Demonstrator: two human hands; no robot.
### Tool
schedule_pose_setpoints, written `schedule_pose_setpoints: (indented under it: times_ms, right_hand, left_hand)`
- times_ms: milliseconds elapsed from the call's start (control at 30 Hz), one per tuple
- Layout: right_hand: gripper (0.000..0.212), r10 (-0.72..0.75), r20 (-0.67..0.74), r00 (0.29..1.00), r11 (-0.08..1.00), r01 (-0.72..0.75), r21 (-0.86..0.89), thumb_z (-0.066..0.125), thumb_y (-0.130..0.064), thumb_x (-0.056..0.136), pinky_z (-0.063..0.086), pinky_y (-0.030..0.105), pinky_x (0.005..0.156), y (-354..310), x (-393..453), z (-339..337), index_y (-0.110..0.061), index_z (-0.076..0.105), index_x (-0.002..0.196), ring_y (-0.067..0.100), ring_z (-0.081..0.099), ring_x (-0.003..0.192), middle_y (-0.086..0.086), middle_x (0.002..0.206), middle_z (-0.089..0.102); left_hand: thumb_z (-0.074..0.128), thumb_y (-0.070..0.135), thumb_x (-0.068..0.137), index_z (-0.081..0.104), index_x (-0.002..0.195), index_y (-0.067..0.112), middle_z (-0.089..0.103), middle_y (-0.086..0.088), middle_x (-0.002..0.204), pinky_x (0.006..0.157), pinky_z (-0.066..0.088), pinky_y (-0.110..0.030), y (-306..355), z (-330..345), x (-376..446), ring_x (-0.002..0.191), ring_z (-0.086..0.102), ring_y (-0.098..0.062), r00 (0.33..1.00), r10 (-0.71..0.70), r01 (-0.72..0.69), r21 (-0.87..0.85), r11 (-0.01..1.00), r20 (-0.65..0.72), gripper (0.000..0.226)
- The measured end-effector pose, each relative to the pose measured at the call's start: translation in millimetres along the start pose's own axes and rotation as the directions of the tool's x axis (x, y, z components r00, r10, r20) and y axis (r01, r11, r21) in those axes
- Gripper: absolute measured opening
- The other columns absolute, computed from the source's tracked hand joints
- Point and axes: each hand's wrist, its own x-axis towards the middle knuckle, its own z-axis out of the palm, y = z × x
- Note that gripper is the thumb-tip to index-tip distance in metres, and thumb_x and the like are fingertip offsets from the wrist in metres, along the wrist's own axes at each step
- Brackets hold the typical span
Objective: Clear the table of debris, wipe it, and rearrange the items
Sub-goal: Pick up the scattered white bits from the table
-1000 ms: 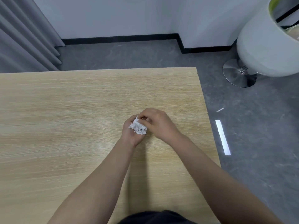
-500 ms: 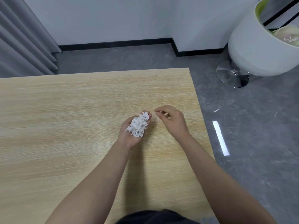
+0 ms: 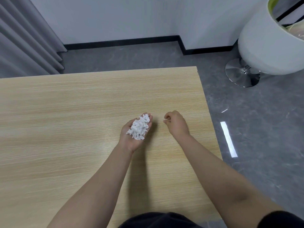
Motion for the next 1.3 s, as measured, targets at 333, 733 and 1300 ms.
schedule_pose_setpoints:
  times_ms: [333,733,1300]
  right_hand:
    - [0.003,-0.131,-0.192,0.973,0.922,0.191,0.337,0.065,-0.015,0.085,0.038,0.006,0.068,-46,-34,-42,-0.014,0.068,0.085,0.004,0.052,0.074,-0.004,0.088,0.060]
    - [0.006,-0.476,0.022,0.879,0.866,0.464,0.186,0.067,-0.019,0.084,0.037,0.027,0.083,-87,-108,-70,-0.018,0.072,0.087,0.012,0.045,0.091,-0.003,0.091,0.061]
    - [0.016,-0.454,0.039,0.890,0.890,0.450,0.081,0.059,-0.022,0.091,0.036,0.025,0.090,-88,-135,-79,-0.018,0.072,0.099,0.006,0.044,0.112,-0.009,0.102,0.059]
  left_hand:
    - [0.032,0.011,0.096,0.057,0.117,-0.010,0.065,-0.027,0.107,0.096,0.047,-0.039,-5,3,-15,0.105,0.060,-0.034,0.999,-0.003,0.005,0.040,0.999,-0.049,0.039]
    - [0.035,0.011,0.096,0.057,0.110,-0.005,0.055,0.001,0.081,0.061,0.050,-0.016,-28,19,-45,0.062,0.062,-0.012,0.999,-0.019,0.011,0.258,0.966,0.031,0.031]
    - [0.029,0.011,0.097,0.057,0.107,-0.006,0.068,-0.021,0.094,0.059,0.057,-0.031,-34,3,-46,0.080,0.070,-0.030,0.988,-0.055,0.058,-0.013,0.998,0.145,0.035]
